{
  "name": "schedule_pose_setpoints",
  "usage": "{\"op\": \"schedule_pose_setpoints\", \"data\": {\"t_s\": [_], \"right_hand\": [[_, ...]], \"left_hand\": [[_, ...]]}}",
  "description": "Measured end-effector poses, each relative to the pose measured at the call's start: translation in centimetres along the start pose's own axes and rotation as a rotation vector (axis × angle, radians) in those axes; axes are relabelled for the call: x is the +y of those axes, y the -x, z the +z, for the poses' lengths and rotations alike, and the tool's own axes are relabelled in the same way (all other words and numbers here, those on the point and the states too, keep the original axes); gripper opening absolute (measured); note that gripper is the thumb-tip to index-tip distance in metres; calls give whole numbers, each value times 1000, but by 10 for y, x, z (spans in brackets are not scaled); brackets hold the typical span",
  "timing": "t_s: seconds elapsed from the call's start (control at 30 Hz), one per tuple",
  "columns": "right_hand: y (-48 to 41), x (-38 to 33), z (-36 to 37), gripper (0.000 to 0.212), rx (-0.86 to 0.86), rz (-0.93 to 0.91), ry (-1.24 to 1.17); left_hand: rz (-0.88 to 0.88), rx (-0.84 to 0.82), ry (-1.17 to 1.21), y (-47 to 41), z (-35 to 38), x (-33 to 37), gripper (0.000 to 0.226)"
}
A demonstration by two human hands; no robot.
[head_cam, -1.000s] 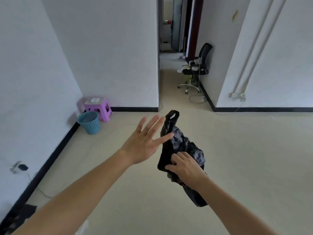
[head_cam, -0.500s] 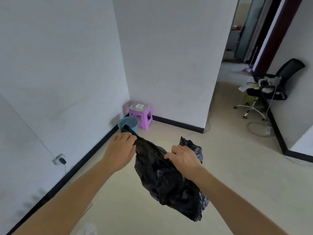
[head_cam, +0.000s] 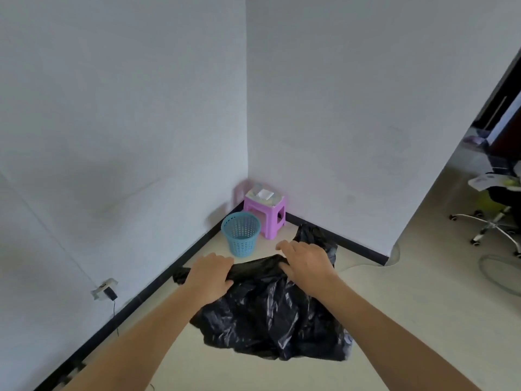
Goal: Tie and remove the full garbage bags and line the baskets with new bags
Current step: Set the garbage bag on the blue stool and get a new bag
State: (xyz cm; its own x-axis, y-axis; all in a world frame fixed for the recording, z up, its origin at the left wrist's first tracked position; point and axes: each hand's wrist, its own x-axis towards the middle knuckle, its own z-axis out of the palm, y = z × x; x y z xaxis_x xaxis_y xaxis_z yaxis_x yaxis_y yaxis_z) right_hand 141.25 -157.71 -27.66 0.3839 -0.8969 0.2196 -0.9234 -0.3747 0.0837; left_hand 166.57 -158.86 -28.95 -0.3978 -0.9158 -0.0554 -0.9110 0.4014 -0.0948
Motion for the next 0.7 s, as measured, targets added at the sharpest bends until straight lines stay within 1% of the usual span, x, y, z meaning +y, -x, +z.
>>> {"op": "schedule_pose_setpoints", "data": {"t_s": [0.07, 0.13, 0.17, 0.2, 0.23, 0.27, 0.3, 0.33, 0.37, 0.43, 0.5, 0.57, 0.6, 0.63, 0.67, 0.7], "right_hand": [[-49, 11, 5, 52, -210, 22, 18], [-94, 26, 10, 56, -415, 22, 104], [-113, 34, 14, 53, -512, 40, 153], [-129, 42, 18, 46, -600, 72, 179], [-142, 51, 25, 36, -664, 108, 183], [-155, 59, 35, 26, -692, 148, 179], [-167, 68, 46, 20, -698, 182, 188], [-180, 75, 56, 18, -692, 192, 210], [-194, 83, 67, 22, -673, 181, 239], [-224, 97, 87, 34, -616, 143, 289], [-259, 117, 105, 34, -563, 138, 272], [-296, 141, 120, 31, -557, 225, 169], [-314, 154, 126, 30, -551, 269, 109], [-333, 167, 132, 29, -513, 299, 53], [-352, 180, 134, 29, -454, 329, -5], [-372, 192, 136, 31, -377, 371, -75]], "left_hand": [[-41, -25, 85, -38, -1, -28, 37], [-73, -85, 191, -76, -6, -55, 51], [-112, -124, 280, -94, -10, -69, 53], [-156, -159, 397, -112, -14, -81, 50], [-192, -183, 526, -129, -16, -91, 42], [-225, -187, 630, -147, -15, -100, 34], [-248, -178, 674, -164, -12, -108, 26], [-256, -185, 649, -182, -10, -115, 21], [-250, -211, 565, -200, -6, -122, 17], [-212, -272, 328, -237, 1, -135, 27], [-200, -326, 108, -278, 5, -144, 31], [-198, -316, -65, -320, 5, -152, 21], [-212, -286, -122, -341, 3, -157, 16], [-247, -243, -141, -362, 0, -162, 11], [-301, -205, -122, -383, -4, -166, 12], [-372, -168, -64, -403, -9, -171, 19]]}}
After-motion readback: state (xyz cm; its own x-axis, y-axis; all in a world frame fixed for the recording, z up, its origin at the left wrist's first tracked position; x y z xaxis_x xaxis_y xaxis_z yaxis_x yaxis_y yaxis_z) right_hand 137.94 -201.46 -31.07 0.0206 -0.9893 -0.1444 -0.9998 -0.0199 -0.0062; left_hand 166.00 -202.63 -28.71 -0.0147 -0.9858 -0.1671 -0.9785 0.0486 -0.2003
